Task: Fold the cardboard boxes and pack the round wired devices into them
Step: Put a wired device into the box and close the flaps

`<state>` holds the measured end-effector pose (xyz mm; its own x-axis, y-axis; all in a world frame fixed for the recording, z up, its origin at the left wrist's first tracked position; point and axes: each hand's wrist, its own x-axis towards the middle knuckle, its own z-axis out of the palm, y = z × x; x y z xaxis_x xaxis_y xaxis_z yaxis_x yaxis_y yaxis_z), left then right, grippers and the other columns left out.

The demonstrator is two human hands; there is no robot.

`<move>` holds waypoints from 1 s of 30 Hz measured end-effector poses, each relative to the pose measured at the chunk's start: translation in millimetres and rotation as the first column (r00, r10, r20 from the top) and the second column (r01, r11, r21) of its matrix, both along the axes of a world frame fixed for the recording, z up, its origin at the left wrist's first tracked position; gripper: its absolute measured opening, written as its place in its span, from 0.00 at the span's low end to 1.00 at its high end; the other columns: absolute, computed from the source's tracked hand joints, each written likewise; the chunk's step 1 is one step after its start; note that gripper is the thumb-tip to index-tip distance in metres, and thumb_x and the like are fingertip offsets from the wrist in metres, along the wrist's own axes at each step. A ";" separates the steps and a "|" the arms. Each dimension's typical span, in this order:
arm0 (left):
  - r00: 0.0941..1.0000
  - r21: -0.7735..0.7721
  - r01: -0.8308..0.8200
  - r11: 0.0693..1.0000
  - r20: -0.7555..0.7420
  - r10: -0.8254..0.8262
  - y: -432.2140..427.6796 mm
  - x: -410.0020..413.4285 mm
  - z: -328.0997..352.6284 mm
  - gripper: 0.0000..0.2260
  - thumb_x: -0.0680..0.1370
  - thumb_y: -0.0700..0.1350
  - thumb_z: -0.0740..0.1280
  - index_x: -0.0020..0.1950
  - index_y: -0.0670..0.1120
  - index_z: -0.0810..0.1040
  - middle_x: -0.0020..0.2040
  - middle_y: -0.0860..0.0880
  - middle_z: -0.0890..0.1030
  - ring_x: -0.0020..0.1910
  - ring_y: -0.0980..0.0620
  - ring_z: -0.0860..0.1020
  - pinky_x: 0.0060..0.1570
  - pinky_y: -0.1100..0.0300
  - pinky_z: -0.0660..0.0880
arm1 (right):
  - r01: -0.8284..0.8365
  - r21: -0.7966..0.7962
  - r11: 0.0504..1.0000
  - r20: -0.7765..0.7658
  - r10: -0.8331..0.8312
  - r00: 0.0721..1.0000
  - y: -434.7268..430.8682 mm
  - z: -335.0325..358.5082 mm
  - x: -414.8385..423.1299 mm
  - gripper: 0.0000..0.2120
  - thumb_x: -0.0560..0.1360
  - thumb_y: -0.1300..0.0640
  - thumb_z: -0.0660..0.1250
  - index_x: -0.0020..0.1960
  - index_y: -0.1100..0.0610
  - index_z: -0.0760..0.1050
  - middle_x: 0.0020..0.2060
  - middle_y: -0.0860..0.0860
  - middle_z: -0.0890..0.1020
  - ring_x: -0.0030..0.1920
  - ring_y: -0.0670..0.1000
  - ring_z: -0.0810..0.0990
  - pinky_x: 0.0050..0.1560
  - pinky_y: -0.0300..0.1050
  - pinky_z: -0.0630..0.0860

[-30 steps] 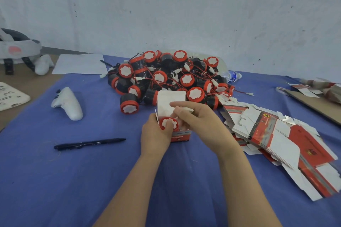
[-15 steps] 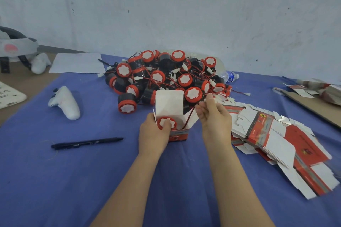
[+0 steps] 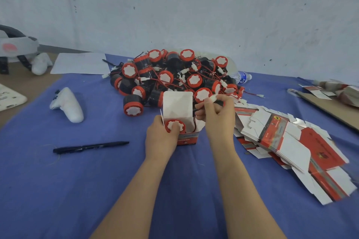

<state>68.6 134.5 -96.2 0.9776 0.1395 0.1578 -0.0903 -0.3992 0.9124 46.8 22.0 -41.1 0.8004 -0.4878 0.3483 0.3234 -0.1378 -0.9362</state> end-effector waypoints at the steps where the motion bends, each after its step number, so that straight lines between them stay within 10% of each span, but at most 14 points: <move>1: 1.000 -0.001 -0.002 1.000 -0.002 0.002 0.1 -0.1 0.0 0.07 0.79 0.48 0.64 0.54 0.49 0.68 0.53 0.48 0.78 0.46 0.53 0.75 0.32 0.68 0.67 | -0.017 0.006 1.000 -0.028 0.017 0.999 -1.8 -0.8 0.8 0.06 0.79 0.60 0.63 0.55 0.55 0.69 0.35 0.50 0.82 0.30 0.44 0.80 0.36 0.38 0.79; 10: 0.999 0.009 -0.012 1.000 0.042 0.012 -0.5 -2.6 -0.4 0.08 0.79 0.48 0.64 0.56 0.47 0.70 0.53 0.47 0.78 0.47 0.51 0.74 0.38 0.63 0.71 | -0.052 -0.543 0.838 -0.160 -0.042 0.986 -3.6 -19.6 6.7 0.06 0.78 0.61 0.64 0.52 0.51 0.73 0.38 0.42 0.77 0.38 0.42 0.77 0.34 0.30 0.72; 14: 0.999 0.009 -0.014 1.000 0.048 0.014 -0.4 -1.1 -1.2 0.11 0.79 0.47 0.64 0.59 0.46 0.71 0.54 0.48 0.78 0.46 0.53 0.74 0.33 0.69 0.68 | 0.047 -0.726 0.686 -0.117 -0.191 0.975 -3.6 -25.6 10.5 0.04 0.77 0.61 0.63 0.51 0.55 0.73 0.42 0.47 0.77 0.47 0.49 0.71 0.40 0.43 0.69; 23: 0.999 -0.011 -0.010 1.000 0.037 0.010 -0.4 -1.4 -1.0 0.08 0.79 0.47 0.64 0.55 0.48 0.70 0.54 0.47 0.79 0.46 0.53 0.75 0.34 0.68 0.69 | -0.072 -0.571 0.818 -0.182 -0.040 0.983 -9.5 -24.8 10.2 0.19 0.77 0.63 0.63 0.65 0.50 0.68 0.41 0.47 0.76 0.39 0.45 0.75 0.35 0.35 0.70; 30: 0.999 -0.002 -0.012 1.000 0.038 0.012 -0.3 -1.3 -0.8 0.08 0.79 0.48 0.64 0.56 0.47 0.70 0.54 0.47 0.79 0.48 0.51 0.75 0.37 0.64 0.71 | -0.059 -0.623 0.780 -0.185 -0.073 0.980 -17.4 -21.3 7.5 0.09 0.77 0.66 0.60 0.50 0.54 0.71 0.44 0.50 0.78 0.43 0.52 0.74 0.38 0.38 0.70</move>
<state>67.3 134.2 -96.9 0.9691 0.1513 0.1947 -0.1204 -0.3987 0.9092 54.3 4.6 -62.4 0.8797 -0.2228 0.4202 0.1468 -0.7132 -0.6855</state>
